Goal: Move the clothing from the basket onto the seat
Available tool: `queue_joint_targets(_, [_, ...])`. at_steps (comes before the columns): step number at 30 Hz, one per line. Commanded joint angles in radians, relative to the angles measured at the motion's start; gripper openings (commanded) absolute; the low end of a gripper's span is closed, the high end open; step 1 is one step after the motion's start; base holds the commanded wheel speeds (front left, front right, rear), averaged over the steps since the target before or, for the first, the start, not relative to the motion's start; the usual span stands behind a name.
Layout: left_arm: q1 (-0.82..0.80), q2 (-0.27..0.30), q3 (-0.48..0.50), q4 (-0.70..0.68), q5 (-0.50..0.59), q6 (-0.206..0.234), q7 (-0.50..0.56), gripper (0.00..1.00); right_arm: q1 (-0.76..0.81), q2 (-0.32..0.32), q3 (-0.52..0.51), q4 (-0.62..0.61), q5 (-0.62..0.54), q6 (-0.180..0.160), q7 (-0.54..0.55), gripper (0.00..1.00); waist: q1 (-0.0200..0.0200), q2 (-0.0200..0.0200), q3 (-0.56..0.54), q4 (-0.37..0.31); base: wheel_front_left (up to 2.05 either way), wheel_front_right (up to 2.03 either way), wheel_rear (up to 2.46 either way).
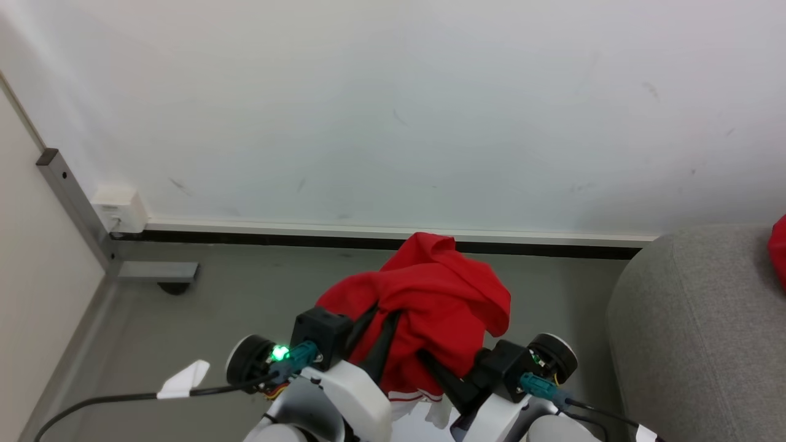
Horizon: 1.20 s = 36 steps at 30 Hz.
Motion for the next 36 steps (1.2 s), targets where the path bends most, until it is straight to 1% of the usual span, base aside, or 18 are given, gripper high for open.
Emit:
queue_joint_targets(1, [0.001,0.003,0.001,0.004,-0.001,0.003,-0.010,0.40,-0.012,-0.003,-0.011,-0.010,-0.008,-0.003,-0.003,0.00,-0.0001,0.0000,0.002,-0.005,0.00,0.00,0.00])
queue_joint_targets(2, [0.002,0.005,0.001,0.005,0.002,0.005,-0.014,0.75,-0.011,-0.003,-0.019,-0.016,-0.014,-0.003,-0.003,0.00,-0.0001,0.0000,0.002,-0.009,0.00,0.00,0.00])
queue_joint_targets(3, [0.002,0.005,0.001,0.006,0.004,0.007,-0.016,1.00,-0.011,-0.002,-0.025,-0.021,-0.019,-0.003,-0.003,0.00,-0.0001,0.0000,0.003,-0.013,0.00,0.00,0.00])
queue_joint_targets(13, [0.007,0.009,0.003,0.016,0.008,0.022,-0.037,1.00,-0.008,-0.002,-0.137,-0.036,-0.089,-0.003,-0.003,0.00,-0.0001,0.0000,0.002,-0.055,0.00,0.00,0.00])
queue_joint_targets(21, [0.023,0.019,0.003,0.019,-0.001,0.029,-0.050,1.00,0.006,-0.003,-0.225,-0.049,-0.166,-0.003,-0.004,0.00,-0.0001,0.0000,-0.001,-0.114,0.00,0.00,0.00])
queue_joint_targets(25, [0.027,0.019,0.003,0.017,-0.008,0.030,-0.056,1.00,0.004,-0.003,-0.275,-0.057,-0.208,-0.003,-0.003,0.00,-0.0001,0.0000,0.001,-0.162,0.00,0.00,0.00])
queue_joint_targets(31, [0.030,0.012,0.002,0.016,-0.016,0.034,-0.068,1.00,-0.012,-0.018,-0.330,-0.088,-0.249,-0.003,-0.003,0.00,-0.0001,0.0000,0.005,-0.263,0.00,0.00,0.00])
queue_joint_targets(36, [0.031,-0.002,-0.007,0.017,-0.023,0.033,-0.079,1.00,-0.018,-0.052,-0.371,-0.124,-0.268,-0.003,-0.003,0.00,-0.0001,0.0000,0.010,-0.357,0.00,0.00,0.00])
